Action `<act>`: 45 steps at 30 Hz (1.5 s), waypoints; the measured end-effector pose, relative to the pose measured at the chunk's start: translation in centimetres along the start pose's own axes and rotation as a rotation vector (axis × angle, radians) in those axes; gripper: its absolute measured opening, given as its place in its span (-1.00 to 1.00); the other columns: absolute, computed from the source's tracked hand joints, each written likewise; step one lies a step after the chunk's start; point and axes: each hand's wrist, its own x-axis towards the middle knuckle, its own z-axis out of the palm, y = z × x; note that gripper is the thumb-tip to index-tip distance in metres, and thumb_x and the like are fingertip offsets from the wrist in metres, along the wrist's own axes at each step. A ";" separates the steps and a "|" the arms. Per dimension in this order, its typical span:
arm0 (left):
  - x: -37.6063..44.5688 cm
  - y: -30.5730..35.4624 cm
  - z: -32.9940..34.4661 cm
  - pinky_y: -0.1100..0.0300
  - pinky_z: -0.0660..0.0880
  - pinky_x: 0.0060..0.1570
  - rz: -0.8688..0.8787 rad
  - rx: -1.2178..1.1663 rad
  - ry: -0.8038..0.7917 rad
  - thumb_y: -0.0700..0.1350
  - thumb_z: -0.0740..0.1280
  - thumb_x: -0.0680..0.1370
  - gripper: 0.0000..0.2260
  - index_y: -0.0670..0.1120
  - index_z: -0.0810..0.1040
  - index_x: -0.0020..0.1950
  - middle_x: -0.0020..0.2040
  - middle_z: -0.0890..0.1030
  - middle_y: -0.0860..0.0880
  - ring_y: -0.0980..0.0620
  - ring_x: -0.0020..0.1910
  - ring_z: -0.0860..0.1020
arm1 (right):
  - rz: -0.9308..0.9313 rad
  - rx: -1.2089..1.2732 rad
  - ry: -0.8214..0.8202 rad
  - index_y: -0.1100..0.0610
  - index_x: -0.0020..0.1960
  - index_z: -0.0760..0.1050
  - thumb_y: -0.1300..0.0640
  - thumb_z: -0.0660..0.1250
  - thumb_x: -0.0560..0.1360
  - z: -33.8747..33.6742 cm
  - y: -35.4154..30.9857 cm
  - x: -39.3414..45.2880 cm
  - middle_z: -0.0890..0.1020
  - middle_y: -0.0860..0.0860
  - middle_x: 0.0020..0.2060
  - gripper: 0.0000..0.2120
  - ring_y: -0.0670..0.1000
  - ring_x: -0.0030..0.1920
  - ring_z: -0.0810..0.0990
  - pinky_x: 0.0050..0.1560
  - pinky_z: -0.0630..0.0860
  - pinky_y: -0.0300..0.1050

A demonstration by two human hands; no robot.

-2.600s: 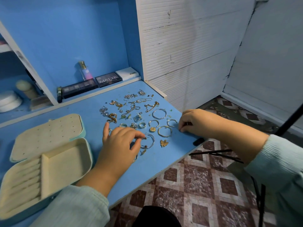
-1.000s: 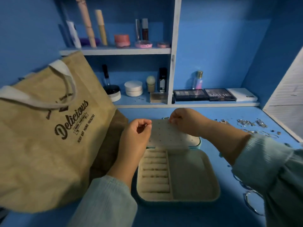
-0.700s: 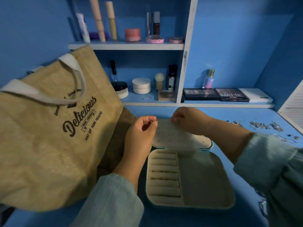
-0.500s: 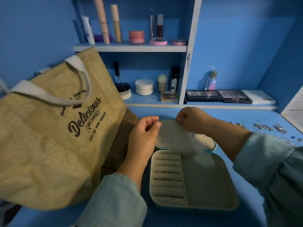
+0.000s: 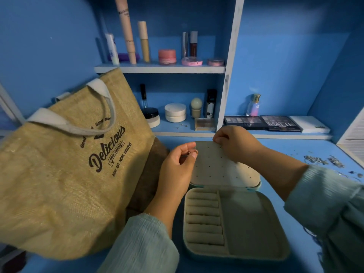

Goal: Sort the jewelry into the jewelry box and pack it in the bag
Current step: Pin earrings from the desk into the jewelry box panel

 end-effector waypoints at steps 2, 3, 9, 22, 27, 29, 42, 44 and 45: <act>0.0 0.1 0.0 0.61 0.36 -0.15 0.030 0.017 0.021 -0.15 0.30 0.55 -0.81 0.11 0.49 0.09 -0.08 0.54 0.25 0.45 -0.11 0.49 | -0.042 -0.001 0.032 0.14 0.03 0.54 0.22 0.13 0.57 -0.5 -0.2 -0.4 0.53 0.02 -0.02 -0.79 0.03 -0.08 0.50 -0.12 0.43 -0.15; 0.0 0.2 0.0 0.61 0.36 -0.15 0.054 0.023 0.030 -0.16 0.29 0.55 -0.81 0.10 0.49 0.10 -0.07 0.53 0.25 0.48 -0.11 0.47 | -0.067 -0.005 0.048 0.13 0.02 0.54 0.23 0.13 0.57 -0.8 -0.2 -0.6 0.52 0.01 -0.03 -0.80 0.00 -0.08 0.47 -0.12 0.38 -0.17; -0.7 0.9 0.1 0.60 0.36 -0.13 0.174 0.054 0.054 -0.20 0.29 0.55 -0.79 0.11 0.45 0.04 -0.07 0.51 0.25 0.50 -0.08 0.46 | -0.196 -0.014 0.110 0.13 -0.01 0.55 0.24 0.18 0.55 -1.7 -0.4 -2.0 0.45 -0.02 -0.08 -0.83 -0.09 -0.06 0.37 -0.15 0.20 -0.31; -1.4 0.9 0.0 0.50 0.43 -0.12 0.247 0.052 0.145 -0.20 0.37 0.49 -0.73 0.13 0.34 -0.09 -0.16 0.53 0.11 0.35 -0.15 0.52 | -0.288 -0.004 0.191 0.14 -0.04 0.56 0.26 0.21 0.53 -1.9 -0.6 -4.1 0.46 -0.04 -0.10 -0.84 -0.10 -0.08 0.39 -0.09 0.26 -0.32; -1.4 1.0 0.1 0.49 0.44 -0.14 0.235 0.053 0.159 -0.19 0.37 0.49 -0.73 0.14 0.33 -0.09 -0.16 0.54 0.12 0.31 -0.16 0.54 | -0.298 -0.012 0.208 0.16 -0.02 0.56 0.27 0.21 0.54 -1.9 -0.7 -4.6 0.45 -0.04 -0.09 -0.84 -0.09 -0.08 0.40 -0.07 0.28 -0.31; -1.4 1.1 0.1 0.48 0.45 -0.15 0.221 0.054 0.158 -0.17 0.36 0.49 -0.73 0.14 0.33 -0.09 -0.15 0.54 0.12 0.25 -0.17 0.55 | -0.307 -0.014 0.218 0.16 -0.02 0.56 0.27 0.21 0.54 -1.9 -0.8 -4.7 0.45 -0.04 -0.09 -0.84 -0.08 -0.07 0.41 -0.03 0.32 -0.26; -1.8 1.6 -0.4 0.46 0.46 -0.25 0.168 0.020 0.112 -0.16 0.38 0.49 -0.76 0.12 0.36 -0.08 -0.20 0.56 0.11 0.29 -0.25 0.54 | -0.318 0.003 0.246 0.16 -0.04 0.57 0.29 0.21 0.53 -1.7 -0.9 -5.3 0.45 -0.06 -0.11 -0.83 -0.09 -0.07 0.41 -0.02 0.33 -0.25; -1.8 1.5 -0.5 0.46 0.47 -0.24 0.156 0.019 0.104 -0.15 0.39 0.48 -0.76 0.12 0.36 -0.08 -0.20 0.57 0.12 0.30 -0.23 0.54 | -0.317 0.003 0.252 0.16 -0.04 0.57 0.29 0.21 0.53 -1.7 -0.9 -5.3 0.45 -0.07 -0.11 -0.83 -0.10 -0.08 0.40 -0.05 0.30 -0.28; -1.8 1.6 -0.5 0.45 0.47 -0.24 0.153 0.019 0.101 -0.15 0.39 0.48 -0.76 0.12 0.36 -0.08 -0.20 0.57 0.12 0.29 -0.23 0.55 | -0.317 0.002 0.254 0.17 -0.04 0.57 0.29 0.21 0.53 -1.8 -0.9 -5.3 0.45 -0.07 -0.12 -0.83 -0.10 -0.08 0.40 -0.06 0.28 -0.30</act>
